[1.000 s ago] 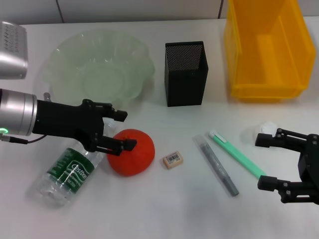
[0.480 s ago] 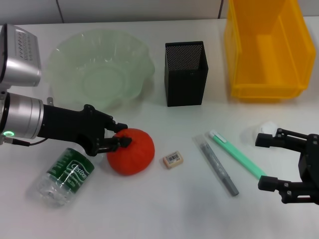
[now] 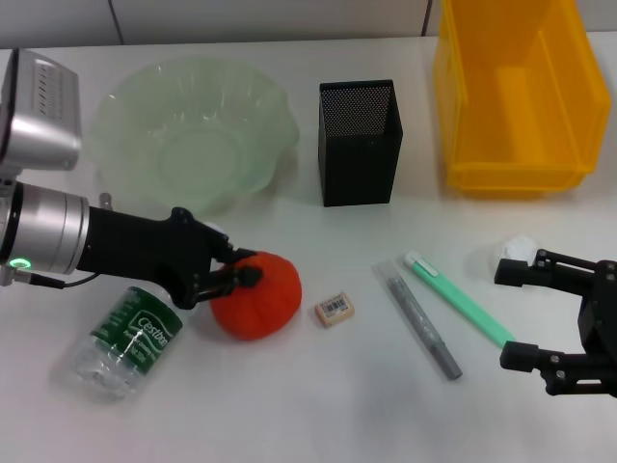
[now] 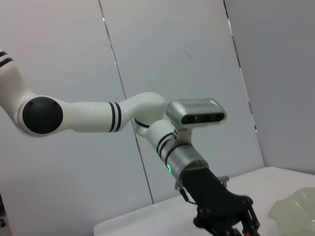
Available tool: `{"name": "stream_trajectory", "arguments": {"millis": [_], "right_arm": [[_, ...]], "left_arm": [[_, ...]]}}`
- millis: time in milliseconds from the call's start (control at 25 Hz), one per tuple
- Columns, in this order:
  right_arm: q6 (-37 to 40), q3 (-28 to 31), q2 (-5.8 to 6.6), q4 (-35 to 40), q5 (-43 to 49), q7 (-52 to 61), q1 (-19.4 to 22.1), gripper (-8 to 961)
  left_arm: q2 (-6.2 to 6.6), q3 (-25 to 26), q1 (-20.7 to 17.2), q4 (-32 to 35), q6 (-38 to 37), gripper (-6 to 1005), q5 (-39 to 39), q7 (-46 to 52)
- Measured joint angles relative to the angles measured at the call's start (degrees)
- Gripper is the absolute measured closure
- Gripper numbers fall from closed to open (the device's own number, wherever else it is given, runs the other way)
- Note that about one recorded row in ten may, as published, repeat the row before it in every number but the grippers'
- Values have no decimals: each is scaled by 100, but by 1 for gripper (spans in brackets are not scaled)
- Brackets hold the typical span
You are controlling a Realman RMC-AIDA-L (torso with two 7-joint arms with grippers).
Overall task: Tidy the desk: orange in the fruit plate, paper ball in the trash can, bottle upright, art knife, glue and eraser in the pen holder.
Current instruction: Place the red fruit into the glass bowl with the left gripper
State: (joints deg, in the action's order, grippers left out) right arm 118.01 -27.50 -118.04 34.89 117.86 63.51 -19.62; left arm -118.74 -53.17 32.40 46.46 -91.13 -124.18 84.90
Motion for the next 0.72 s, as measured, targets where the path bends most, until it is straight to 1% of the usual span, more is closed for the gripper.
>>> {"name": "stream_trajectory", "arguments": {"millis": [120, 200, 240, 280, 320, 440, 480, 520, 560, 640, 680, 720], "right_arm": [[2, 30, 0, 0, 0, 1, 2, 115], [3, 55, 0, 0, -4, 2, 2, 115], [3, 60, 0, 0, -7, 2, 2, 115], [3, 61, -5, -1, -10, 2, 2, 115], [3, 61, -5, -1, -10, 2, 2, 115], [3, 62, -20, -16, -10, -20, -8, 115], [3, 61, -25, -29, -10, -24, -16, 115], [2, 61, -26, -40, -10, -27, -23, 115], [-2, 61, -28, -60, -10, -32, -33, 115], [-11, 61, -30, -77, -10, -36, -45, 115], [-21, 61, -45, -85, -10, -38, -50, 115], [-21, 61, -45, -85, -10, -38, -50, 115]], "left_arm": [[14, 60, -82, 76, -334, 836, 613, -16], [25, 162, -161, 185, -560, 836, 1112, -37], [30, 237, -204, 252, -649, 835, 1357, -44], [27, 518, -289, 369, -652, 835, 1894, -58], [27, 518, -289, 369, -652, 835, 1894, -58], [19, 965, -354, 308, -374, 835, 2617, -150], [19, 1118, -373, 127, -113, 834, 2996, -314], [19, 1118, -373, 127, -113, 834, 2996, -314], [19, 1132, -381, 37, 68, 834, 3127, -384], [17, 1140, -394, -151, 570, 819, 3362, -446], [4, 1115, -389, -377, 1209, 811, 3505, -432], [4, 1115, -389, -377, 1209, 803, 3505, -432]]}}
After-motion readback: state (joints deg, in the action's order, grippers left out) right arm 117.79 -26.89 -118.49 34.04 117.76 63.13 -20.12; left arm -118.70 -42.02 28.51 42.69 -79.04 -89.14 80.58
